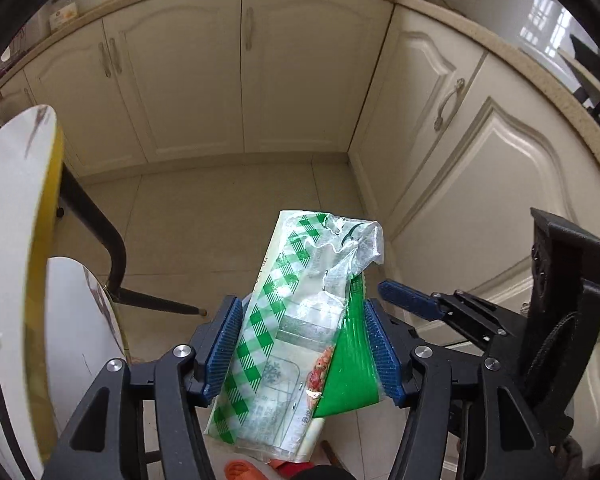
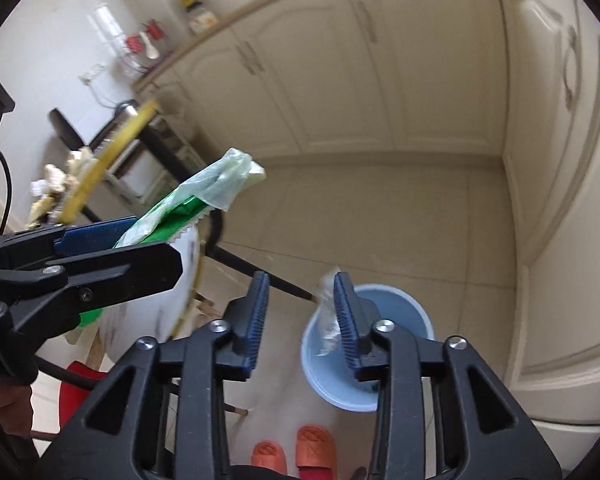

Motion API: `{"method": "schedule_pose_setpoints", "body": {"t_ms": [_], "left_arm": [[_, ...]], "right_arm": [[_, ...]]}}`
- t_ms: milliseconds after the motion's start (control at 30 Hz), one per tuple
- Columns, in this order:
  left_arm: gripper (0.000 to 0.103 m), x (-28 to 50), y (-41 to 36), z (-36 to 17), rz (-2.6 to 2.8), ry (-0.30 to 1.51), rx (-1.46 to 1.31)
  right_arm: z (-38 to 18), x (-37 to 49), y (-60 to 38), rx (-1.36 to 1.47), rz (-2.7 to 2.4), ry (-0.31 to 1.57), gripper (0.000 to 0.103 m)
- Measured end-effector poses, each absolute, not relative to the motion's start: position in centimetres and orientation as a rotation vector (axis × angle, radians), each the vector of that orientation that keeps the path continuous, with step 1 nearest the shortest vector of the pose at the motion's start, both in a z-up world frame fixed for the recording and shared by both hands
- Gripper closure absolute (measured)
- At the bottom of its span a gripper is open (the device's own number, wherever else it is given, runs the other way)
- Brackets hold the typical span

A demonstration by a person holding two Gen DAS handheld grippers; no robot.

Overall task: Collect trash
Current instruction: 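Carry both wrappers over the blue bin and open both grippers, then return to the table and grasp the green packet with the left gripper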

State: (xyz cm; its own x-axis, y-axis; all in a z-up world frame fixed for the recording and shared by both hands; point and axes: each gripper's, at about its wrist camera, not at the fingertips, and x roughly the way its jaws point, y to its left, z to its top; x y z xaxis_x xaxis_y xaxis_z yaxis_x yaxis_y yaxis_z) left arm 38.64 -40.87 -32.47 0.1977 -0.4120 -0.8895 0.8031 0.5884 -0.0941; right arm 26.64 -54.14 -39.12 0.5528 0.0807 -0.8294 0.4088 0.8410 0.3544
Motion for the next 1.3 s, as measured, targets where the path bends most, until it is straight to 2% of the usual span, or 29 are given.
{"method": "schedule_pose_setpoints", "body": {"t_ms": [133,267,367,433,633,700,767,867,1000,1133,1300], "left_arm": [[0.046,39.9,-43.6,-36.2,-0.883,1.118,0.475],[0.045,40.5,-45.2,-38.4,-0.861,1.114,0.511],[0.039,40.7,-46.0,-38.8,-0.849,1.117,0.493],[0.033,40.6,-45.9,-38.2,-0.85,1.114,0.475],[0.029,38.3,-43.0,-33.3,-0.825,1.002,0.459],[0.027,37.5,-40.7,-30.6,-0.788,0.944,0.448],[0.023,36.5,-38.5,-28.0,-0.777,0.884,0.414],[0.017,35.1,-34.2,-24.4,-0.727,0.783,0.39],[0.005,33.8,-27.5,-20.9,-0.64,0.684,0.326],[0.001,33.6,-19.9,-18.9,-0.547,0.65,0.261],[0.001,35.4,-9.6,-18.4,-0.404,0.654,0.209]], "right_arm": [[-40.3,25.3,-56.2,0.567,-0.289,1.006,0.056],[-40.6,24.1,-57.4,0.559,-0.343,1.02,0.055],[-40.2,23.7,-57.7,0.552,-0.364,1.02,0.053],[-39.7,23.2,-57.8,0.55,-0.372,1.018,0.053],[-35.8,22.0,-56.6,0.524,-0.344,0.948,0.053],[-33.6,21.8,-55.4,0.498,-0.326,0.907,0.052],[-31.3,21.7,-54.0,0.478,-0.293,0.871,0.045],[-27.6,21.7,-51.3,0.428,-0.252,0.81,0.044],[-23.2,22.4,-46.8,0.361,-0.187,0.758,0.038],[-20.4,24.3,-41.8,0.29,-0.116,0.735,0.03],[-18.9,28.4,-35.0,0.209,-0.002,0.741,0.03]]}}
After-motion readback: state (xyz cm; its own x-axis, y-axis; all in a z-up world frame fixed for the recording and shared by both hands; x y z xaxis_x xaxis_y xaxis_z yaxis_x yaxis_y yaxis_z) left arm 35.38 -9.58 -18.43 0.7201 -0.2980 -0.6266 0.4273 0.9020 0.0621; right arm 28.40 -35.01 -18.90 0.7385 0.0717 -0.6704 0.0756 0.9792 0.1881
